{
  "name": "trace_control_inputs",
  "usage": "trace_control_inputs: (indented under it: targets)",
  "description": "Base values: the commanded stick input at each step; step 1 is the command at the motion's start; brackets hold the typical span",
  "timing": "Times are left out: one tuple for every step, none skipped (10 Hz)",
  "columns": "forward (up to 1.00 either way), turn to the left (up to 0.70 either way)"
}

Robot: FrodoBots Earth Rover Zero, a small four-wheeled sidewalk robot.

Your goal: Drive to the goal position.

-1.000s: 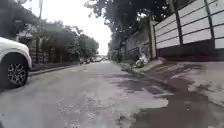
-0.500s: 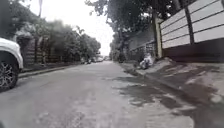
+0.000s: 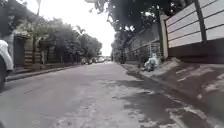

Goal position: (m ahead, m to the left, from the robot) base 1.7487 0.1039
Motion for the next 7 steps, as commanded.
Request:
trace_control_inputs:
  targets:
    - [1.0, 0.04]
    - [1.0, 0.04]
    - [1.0, 0.04]
    - [1.0, 0.04]
    - [1.0, 0.04]
    - [1.0, 0.04]
    - [1.0, 0.04]
